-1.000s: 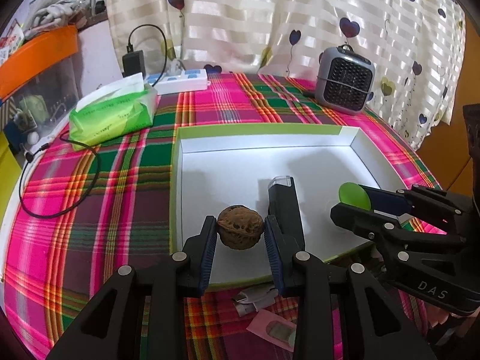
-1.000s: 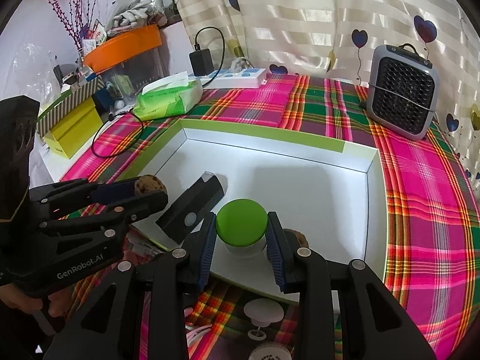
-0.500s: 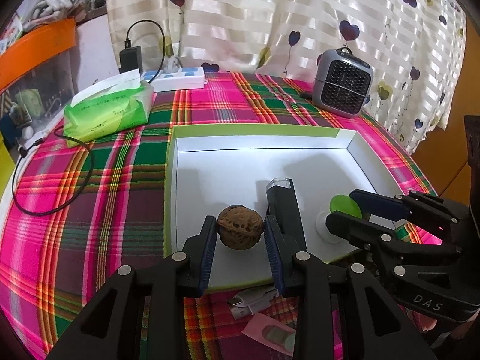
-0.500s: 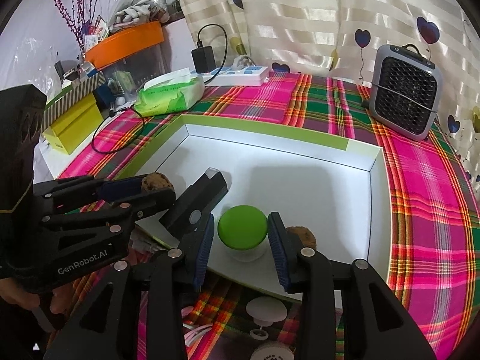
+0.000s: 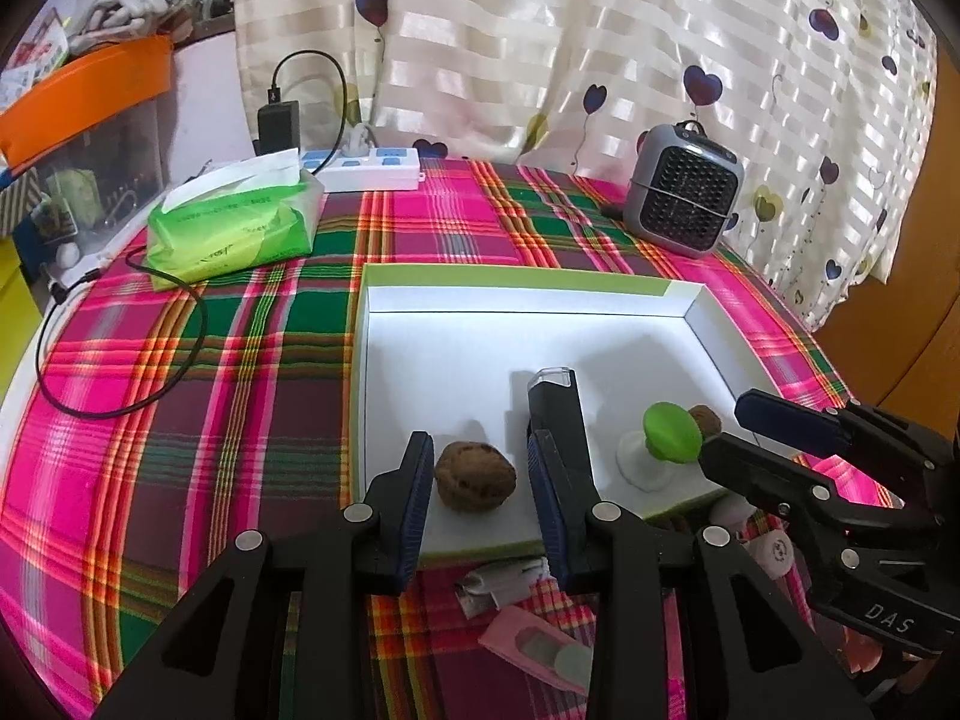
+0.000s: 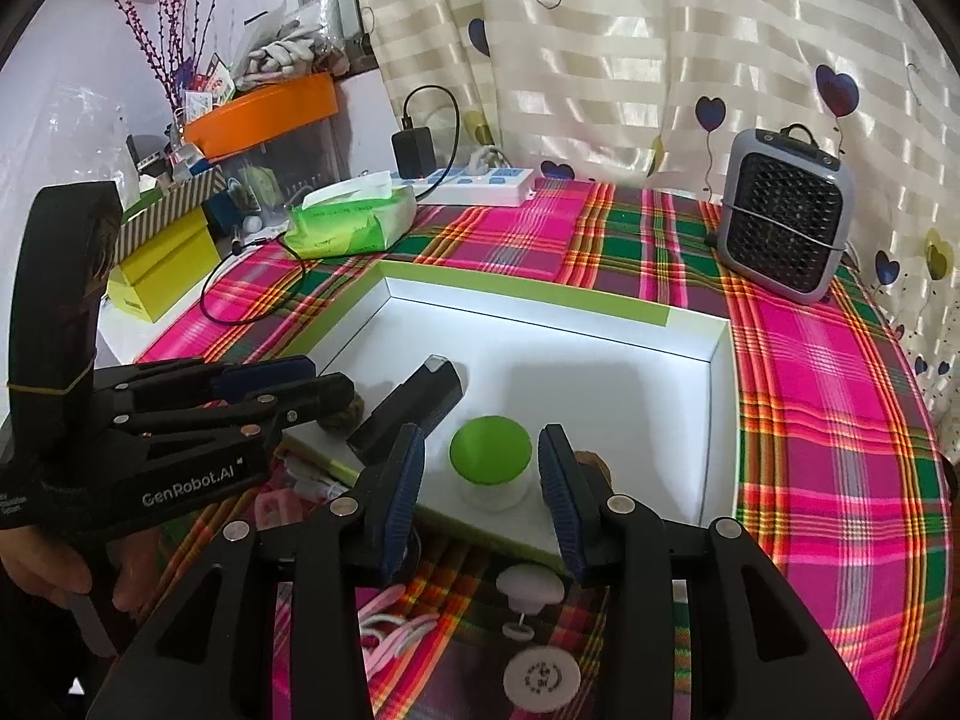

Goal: Organize objects
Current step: 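Withdraw both grippers from the box toward the pink clip and white disc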

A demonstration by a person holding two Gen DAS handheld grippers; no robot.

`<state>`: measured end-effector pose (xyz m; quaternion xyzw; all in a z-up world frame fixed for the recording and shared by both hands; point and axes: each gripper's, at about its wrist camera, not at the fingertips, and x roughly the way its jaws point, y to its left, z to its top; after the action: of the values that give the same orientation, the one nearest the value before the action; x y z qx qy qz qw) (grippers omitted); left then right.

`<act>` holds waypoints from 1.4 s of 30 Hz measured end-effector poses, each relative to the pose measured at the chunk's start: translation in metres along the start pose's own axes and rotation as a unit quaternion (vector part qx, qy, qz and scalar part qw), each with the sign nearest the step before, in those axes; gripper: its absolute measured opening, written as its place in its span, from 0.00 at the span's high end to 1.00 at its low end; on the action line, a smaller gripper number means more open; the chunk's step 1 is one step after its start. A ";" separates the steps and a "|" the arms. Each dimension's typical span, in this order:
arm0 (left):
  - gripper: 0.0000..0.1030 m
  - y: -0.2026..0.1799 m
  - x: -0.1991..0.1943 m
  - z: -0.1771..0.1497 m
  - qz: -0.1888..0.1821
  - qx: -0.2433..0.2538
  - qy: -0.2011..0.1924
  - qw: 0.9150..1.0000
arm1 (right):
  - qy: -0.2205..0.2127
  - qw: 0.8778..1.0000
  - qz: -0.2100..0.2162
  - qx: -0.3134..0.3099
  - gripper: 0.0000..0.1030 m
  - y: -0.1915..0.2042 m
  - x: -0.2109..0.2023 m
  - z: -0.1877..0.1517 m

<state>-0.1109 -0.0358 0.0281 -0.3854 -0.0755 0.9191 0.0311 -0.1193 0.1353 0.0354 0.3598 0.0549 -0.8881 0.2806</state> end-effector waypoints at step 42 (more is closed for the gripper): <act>0.70 -0.016 -0.045 -0.045 -0.010 0.005 0.003 1.000 | -0.020 0.999 -0.007 0.024 0.60 -0.006 -0.055 -0.036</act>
<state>-0.0474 -0.0199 0.0316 -0.3872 -0.0750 0.9179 0.0427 -0.0683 0.1767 0.0452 0.3483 0.0304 -0.8982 0.2666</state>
